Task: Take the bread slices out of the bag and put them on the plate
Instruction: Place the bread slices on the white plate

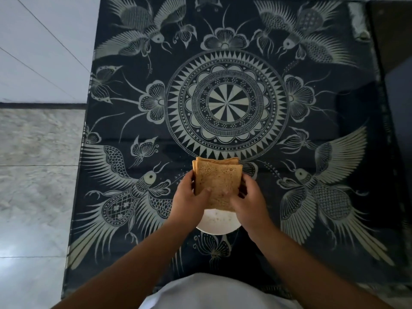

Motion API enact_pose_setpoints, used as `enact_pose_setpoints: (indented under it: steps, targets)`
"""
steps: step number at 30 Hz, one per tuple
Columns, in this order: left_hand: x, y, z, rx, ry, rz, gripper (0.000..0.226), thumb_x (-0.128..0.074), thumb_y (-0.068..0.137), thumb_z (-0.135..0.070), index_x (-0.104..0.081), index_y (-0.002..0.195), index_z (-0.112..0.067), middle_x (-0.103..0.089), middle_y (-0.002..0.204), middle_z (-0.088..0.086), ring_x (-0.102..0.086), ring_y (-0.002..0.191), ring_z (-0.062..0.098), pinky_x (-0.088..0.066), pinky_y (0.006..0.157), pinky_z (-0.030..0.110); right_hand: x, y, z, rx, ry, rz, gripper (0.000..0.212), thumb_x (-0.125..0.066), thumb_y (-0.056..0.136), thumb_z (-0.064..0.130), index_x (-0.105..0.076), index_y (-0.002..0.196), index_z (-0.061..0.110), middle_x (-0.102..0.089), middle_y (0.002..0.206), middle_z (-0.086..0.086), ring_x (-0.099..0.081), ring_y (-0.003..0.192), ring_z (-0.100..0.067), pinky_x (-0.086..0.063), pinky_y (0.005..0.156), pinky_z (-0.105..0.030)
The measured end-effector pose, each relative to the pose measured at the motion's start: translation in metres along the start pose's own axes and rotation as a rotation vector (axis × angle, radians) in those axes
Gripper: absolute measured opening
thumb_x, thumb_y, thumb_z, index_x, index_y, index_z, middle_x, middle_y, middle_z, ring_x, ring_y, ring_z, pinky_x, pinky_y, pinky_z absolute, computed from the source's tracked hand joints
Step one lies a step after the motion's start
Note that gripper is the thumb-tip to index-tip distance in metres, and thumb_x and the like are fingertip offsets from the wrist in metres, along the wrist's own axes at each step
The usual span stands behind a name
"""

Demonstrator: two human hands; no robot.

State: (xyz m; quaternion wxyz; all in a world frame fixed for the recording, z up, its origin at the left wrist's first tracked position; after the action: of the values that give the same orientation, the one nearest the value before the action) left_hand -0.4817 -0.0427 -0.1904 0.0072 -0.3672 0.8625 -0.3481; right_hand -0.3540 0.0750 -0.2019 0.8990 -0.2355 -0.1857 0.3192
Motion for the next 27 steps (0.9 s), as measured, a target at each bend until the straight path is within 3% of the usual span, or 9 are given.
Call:
enact_pose_setpoints:
  steps: [3,5,7,9,13,17,22,25,27]
  targets:
    - [-0.003,0.004,0.001,0.019,0.055,0.006,0.055,-0.064,0.089,-0.022,-0.043,0.140,-0.023,-0.054,0.129,0.001,-0.057,0.114,0.018,-0.057,0.089,0.038,-0.003,0.002,0.001,0.007,-0.050,-0.011,0.047,-0.071,0.084,0.014,-0.054,0.125,0.029,-0.052,0.128,-0.004,-0.059,0.113,-0.017,-0.058,0.085,-0.038]
    - [-0.005,0.005,0.002,0.017,0.098,0.007,0.062,-0.064,0.089,-0.024,-0.037,0.145,-0.019,-0.044,0.132,0.001,-0.051,0.114,0.015,-0.052,0.078,0.021,-0.002,0.003,0.002,0.019,-0.131,-0.069,0.049,-0.072,0.084,0.015,-0.053,0.128,0.022,-0.042,0.131,0.001,-0.054,0.111,-0.009,-0.053,0.080,-0.023]
    - [-0.008,0.005,0.001,0.017,0.112,0.020,0.062,-0.064,0.088,-0.025,-0.037,0.144,-0.019,-0.040,0.130,0.001,-0.050,0.107,0.011,-0.043,0.069,0.012,-0.002,0.004,0.001,-0.016,-0.165,-0.108,0.055,-0.073,0.083,0.017,-0.050,0.134,0.019,-0.033,0.128,0.003,-0.049,0.108,-0.007,-0.051,0.080,-0.023]
    - [-0.008,0.005,0.000,0.002,0.092,0.031,0.055,-0.065,0.087,-0.026,-0.042,0.137,-0.022,-0.044,0.128,0.003,-0.052,0.104,0.008,-0.048,0.071,0.017,-0.003,0.004,0.000,-0.056,-0.160,-0.111,0.062,-0.073,0.082,0.018,-0.047,0.139,0.020,-0.033,0.125,0.002,-0.049,0.112,-0.015,-0.053,0.086,-0.033]
    - [-0.007,-0.002,0.001,-0.006,-0.019,0.009,0.045,-0.066,0.086,-0.022,-0.044,0.125,-0.033,-0.055,0.126,0.002,-0.059,0.111,0.015,-0.056,0.091,0.044,-0.004,0.002,-0.001,-0.077,-0.159,-0.116,0.070,-0.076,0.081,0.022,-0.043,0.143,0.022,-0.034,0.125,0.003,-0.046,0.119,-0.019,-0.051,0.095,-0.043]
    - [-0.010,-0.006,-0.001,0.011,-0.022,-0.009,0.064,-0.063,0.080,-0.031,-0.043,0.140,-0.021,-0.057,0.129,0.005,-0.059,0.114,0.021,-0.055,0.094,0.048,-0.006,0.002,0.001,-0.066,-0.143,-0.136,0.070,-0.076,0.081,0.024,-0.044,0.144,0.021,-0.038,0.125,0.003,-0.048,0.115,-0.016,-0.047,0.086,-0.032]
    - [-0.009,-0.006,-0.003,-0.010,-0.007,0.010,0.060,-0.063,0.081,-0.028,-0.045,0.139,-0.021,-0.058,0.127,0.006,-0.060,0.113,0.023,-0.055,0.093,0.049,-0.005,0.003,0.001,-0.043,-0.151,-0.111,0.065,-0.076,0.082,0.026,-0.049,0.140,0.023,-0.042,0.125,0.002,-0.052,0.110,-0.014,-0.050,0.080,-0.027]
    - [-0.007,-0.007,-0.002,-0.033,0.010,0.009,0.062,-0.063,0.082,-0.030,-0.044,0.140,-0.021,-0.056,0.128,0.005,-0.058,0.115,0.021,-0.054,0.095,0.048,-0.004,0.003,0.001,-0.046,-0.115,-0.069,0.055,-0.075,0.082,0.027,-0.055,0.133,0.025,-0.054,0.126,-0.002,-0.060,0.109,-0.016,-0.058,0.083,-0.035]
    - [-0.007,-0.007,-0.001,-0.056,0.036,-0.001,0.062,-0.064,0.083,-0.029,-0.042,0.140,-0.023,-0.052,0.129,0.002,-0.055,0.113,0.015,-0.054,0.092,0.039,-0.006,0.004,0.002,-0.048,-0.116,-0.043,0.053,-0.076,0.081,0.028,-0.056,0.131,0.026,-0.059,0.124,-0.003,-0.062,0.107,-0.016,-0.059,0.086,-0.040]
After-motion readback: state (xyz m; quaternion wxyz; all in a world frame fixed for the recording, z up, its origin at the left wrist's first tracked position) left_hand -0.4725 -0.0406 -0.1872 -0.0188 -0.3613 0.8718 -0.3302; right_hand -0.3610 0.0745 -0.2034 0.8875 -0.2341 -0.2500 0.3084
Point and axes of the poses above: each hand's wrist, its own y-axis towards the middle knuckle, its own x-axis out of the back of the hand, z = x × y, the point moved 6 cm from there along y, towards the middle knuckle
